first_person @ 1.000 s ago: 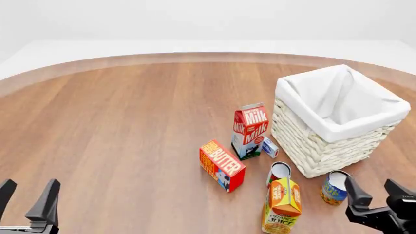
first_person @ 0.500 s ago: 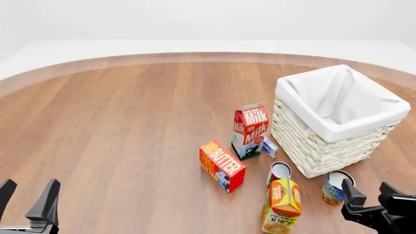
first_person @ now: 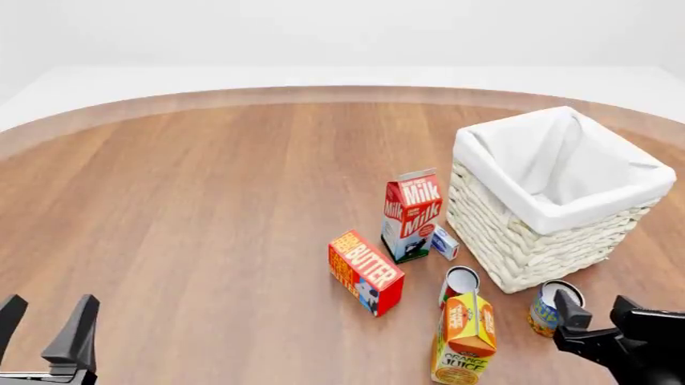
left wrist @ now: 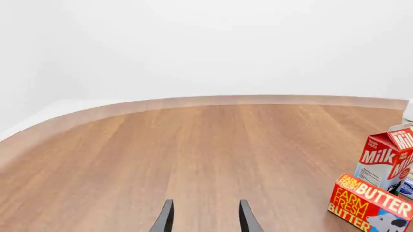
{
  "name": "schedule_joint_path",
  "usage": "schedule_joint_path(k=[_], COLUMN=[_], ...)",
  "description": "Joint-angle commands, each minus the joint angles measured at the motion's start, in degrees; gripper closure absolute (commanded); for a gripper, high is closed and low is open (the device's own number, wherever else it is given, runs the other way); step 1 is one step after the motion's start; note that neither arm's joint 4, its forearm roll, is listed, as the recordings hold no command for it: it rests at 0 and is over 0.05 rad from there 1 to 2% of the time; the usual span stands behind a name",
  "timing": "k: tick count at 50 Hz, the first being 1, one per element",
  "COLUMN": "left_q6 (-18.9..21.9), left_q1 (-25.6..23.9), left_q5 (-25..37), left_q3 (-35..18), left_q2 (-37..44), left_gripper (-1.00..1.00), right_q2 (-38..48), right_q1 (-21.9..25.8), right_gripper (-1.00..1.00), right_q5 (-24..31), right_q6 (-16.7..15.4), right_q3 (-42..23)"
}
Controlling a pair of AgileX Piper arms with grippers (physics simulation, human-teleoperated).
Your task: Pick up the alphabet soup, and put it in the basket.
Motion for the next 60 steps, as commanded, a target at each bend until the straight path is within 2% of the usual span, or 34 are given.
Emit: schedule_joint_path(k=[1, 5, 7, 22, 26, 37, 60], left_q6=[0.0, 0.0, 0.0, 0.0, 0.0, 0.0, 0.0], left_q1=[0.0, 0.0, 0.0, 0.0, 0.0, 0.0, 0.0], left_q5=[0.0, 0.0, 0.0, 0.0, 0.0, 0.0, 0.0], left_q3=[0.0, 0.0, 0.0, 0.0, 0.0, 0.0, 0.0], left_q2=[0.0, 0.0, 0.0, 0.0, 0.0, 0.0, 0.0], left_gripper=[-1.00, -1.00, -1.00, -1.00, -1.00, -1.00, -1.00], right_q2=[5.4, 5.4, 8.7, 12.5, 16.1, 21.0, 26.9], right_q1=[0.4, 0.4, 0.6, 0.0, -0.4, -0.4, -0.1], right_gripper=[-1.00, -1.00, -1.00, -1.00, -1.00, -1.00, -1.00], right_q5=[-5.0, -5.0, -7.6, -9.8, -12.7, -16.3, -20.6], right_q6=[0.6, 0.6, 0.7, 0.7, 0.9, 1.0, 1.5], right_q3=[0.1, 0.1, 0.1, 0.1, 0.1, 0.1, 0.1])
